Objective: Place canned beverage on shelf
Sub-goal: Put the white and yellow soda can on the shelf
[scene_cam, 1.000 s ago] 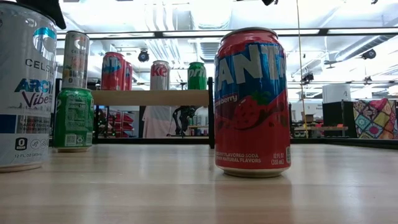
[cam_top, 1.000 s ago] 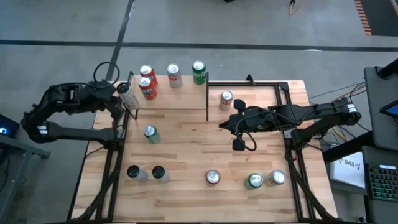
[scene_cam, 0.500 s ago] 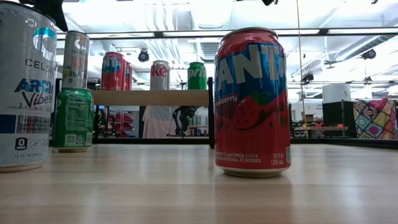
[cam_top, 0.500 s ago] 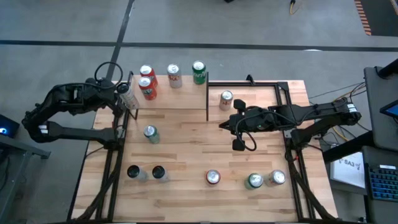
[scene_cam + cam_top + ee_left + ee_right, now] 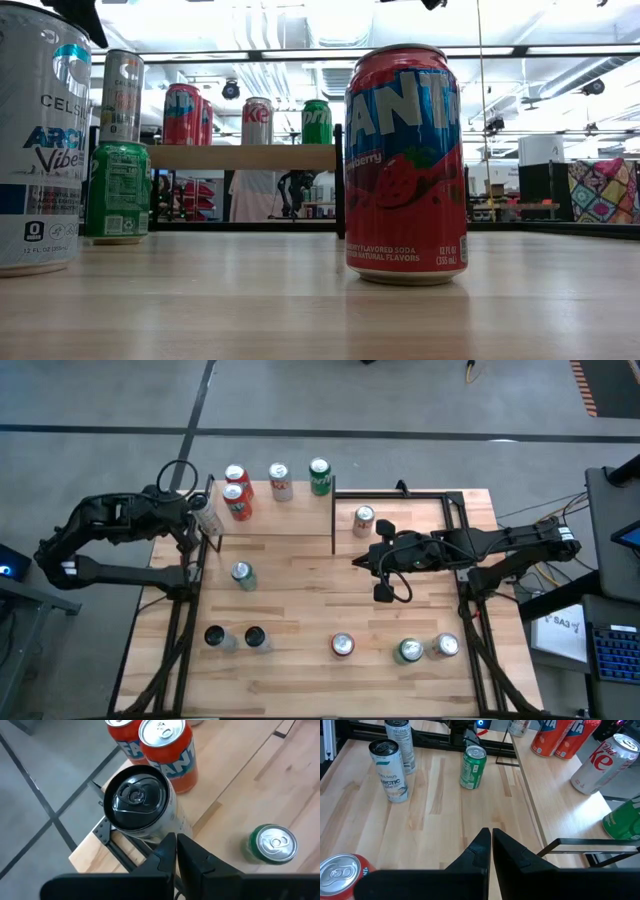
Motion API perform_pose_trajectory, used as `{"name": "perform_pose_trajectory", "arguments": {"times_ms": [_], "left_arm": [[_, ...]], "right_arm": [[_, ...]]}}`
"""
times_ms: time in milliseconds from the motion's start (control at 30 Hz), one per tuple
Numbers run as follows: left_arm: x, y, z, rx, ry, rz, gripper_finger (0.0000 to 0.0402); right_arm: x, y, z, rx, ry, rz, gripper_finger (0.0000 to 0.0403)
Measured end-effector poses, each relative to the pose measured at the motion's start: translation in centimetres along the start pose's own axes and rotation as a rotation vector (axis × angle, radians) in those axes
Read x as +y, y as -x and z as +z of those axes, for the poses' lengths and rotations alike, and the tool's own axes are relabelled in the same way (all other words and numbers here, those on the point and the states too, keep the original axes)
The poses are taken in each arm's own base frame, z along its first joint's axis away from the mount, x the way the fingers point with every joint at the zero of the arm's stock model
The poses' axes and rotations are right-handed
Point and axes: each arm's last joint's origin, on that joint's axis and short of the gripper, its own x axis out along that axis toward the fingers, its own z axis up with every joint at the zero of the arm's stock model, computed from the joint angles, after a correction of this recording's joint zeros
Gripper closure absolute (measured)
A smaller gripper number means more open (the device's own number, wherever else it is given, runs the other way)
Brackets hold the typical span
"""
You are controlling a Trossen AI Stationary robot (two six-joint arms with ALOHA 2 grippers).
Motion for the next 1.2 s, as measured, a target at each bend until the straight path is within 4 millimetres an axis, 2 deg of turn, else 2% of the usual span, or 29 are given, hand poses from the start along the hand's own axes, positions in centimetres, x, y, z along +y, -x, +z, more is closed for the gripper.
{"name": "perform_pose_trajectory", "arguments": {"times_ms": [300,633,1200], "left_arm": [[-0.4,-0.6,0.5,0.026,-0.016,0.018,0.0402],[-0.7,-1.2,1.1,0.028,-0.023,0.114,0.0402],[-0.3,-1.0,1.0,0.002,-0.049,0.190,0.0402]], "right_arm": [[0.0,0.0,0.0,0.000,0.000,0.000,0.0394],[0.0,0.0,0.0,0.002,-0.002,0.000,0.0394],[0.0,0.0,0.0,0.003,-0.002,0.000,0.0394]]}}
